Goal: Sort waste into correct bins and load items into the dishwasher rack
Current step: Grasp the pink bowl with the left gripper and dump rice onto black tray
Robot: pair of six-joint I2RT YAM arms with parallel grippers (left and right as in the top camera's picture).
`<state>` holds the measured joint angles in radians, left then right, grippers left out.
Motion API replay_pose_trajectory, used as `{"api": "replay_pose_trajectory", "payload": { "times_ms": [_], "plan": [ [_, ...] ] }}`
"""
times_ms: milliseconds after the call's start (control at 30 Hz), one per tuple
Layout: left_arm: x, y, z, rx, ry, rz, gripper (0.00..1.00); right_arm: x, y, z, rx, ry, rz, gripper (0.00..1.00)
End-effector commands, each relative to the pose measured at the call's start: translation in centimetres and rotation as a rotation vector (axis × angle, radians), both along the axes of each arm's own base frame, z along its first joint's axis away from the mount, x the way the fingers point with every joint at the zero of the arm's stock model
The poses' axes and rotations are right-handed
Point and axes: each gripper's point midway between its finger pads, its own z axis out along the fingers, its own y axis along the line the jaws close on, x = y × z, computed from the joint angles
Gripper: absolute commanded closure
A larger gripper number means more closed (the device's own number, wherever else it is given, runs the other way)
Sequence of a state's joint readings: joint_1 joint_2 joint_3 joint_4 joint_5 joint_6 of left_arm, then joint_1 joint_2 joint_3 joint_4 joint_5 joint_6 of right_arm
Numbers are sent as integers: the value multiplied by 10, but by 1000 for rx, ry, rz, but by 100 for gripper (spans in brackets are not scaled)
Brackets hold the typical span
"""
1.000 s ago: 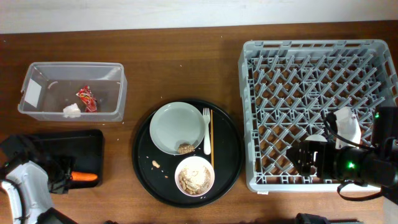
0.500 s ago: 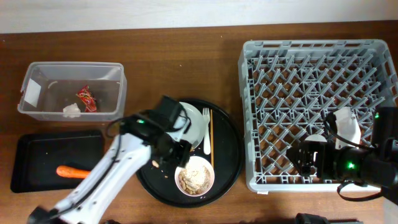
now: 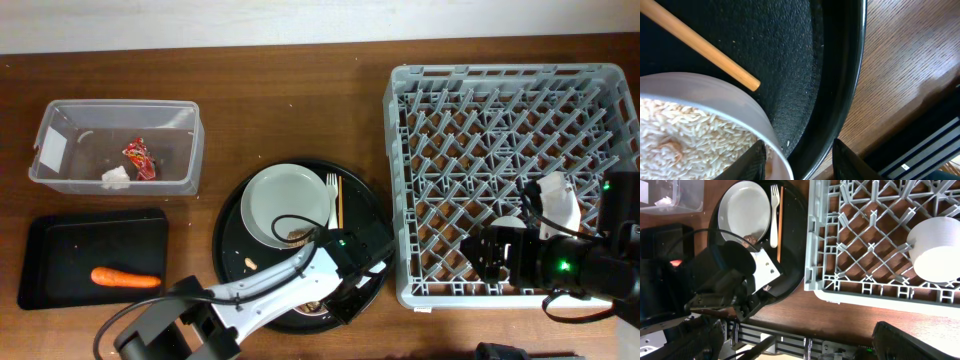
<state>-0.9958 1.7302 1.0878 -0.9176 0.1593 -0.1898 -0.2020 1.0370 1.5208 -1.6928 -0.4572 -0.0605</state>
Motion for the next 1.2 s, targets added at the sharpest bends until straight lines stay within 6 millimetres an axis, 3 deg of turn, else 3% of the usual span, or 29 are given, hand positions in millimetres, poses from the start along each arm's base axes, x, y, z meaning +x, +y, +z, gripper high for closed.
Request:
{"api": "replay_pose_trajectory", "payload": {
  "times_ms": [0, 100, 167, 233, 267, 333, 400, 467, 600, 667, 733, 800, 833, 1000, 1067, 1167],
  "plan": [
    [4, 5, -10, 40, -29, -32, 67, -2, 1, 2, -2, -8, 13, 2],
    [6, 6, -12, 51, -38, -33, 74, -2, 1, 2, -3, -8, 13, 2],
    [7, 12, -26, 94, -34, -90, 80, -2, 1, 2, -3, -8, 13, 2],
    [6, 14, -33, 115, -20, -90, 99, -2, 1, 2, -3, -8, 13, 2],
    [6, 14, -32, 115, -20, -89, 99, -2, 1, 2, -3, -7, 13, 2],
    [12, 17, -22, 152, -35, -50, 99, -2, 1, 2, -3, -8, 13, 2],
    [32, 23, 6, 213, -116, -21, 100, -2, 1, 2, -3, -8, 13, 2],
    [45, 27, 18, 225, -125, 46, 100, -2, 1, 2, -3, -8, 13, 2],
    [81, 69, 44, 280, -160, 288, 99, -2, 1, 2, -3, -8, 13, 2],
    [96, 90, 74, 261, -256, 393, 99, -2, 1, 2, -3, -8, 13, 2],
    [119, 136, 106, 205, -303, 654, 99, -2, 1, 2, -3, -8, 13, 2],
    [140, 196, 118, 182, -295, 906, 99, -2, 1, 2, -3, -8, 13, 1],
    [148, 236, 118, 120, -234, 1051, 99, -2, 1, 2, -3, -8, 13, 2],
    [174, 346, 130, -295, -242, 1302, 100, -2, 1, 2, -3, -7, 13, 2],
    [176, 364, 120, -474, -275, 1341, 100, -2, 1, 2, -3, -8, 13, 2],
    [165, 366, 82, -703, -302, 1343, 100, -2, 1, 2, 1, -5, 7, 2]
  ]
}}
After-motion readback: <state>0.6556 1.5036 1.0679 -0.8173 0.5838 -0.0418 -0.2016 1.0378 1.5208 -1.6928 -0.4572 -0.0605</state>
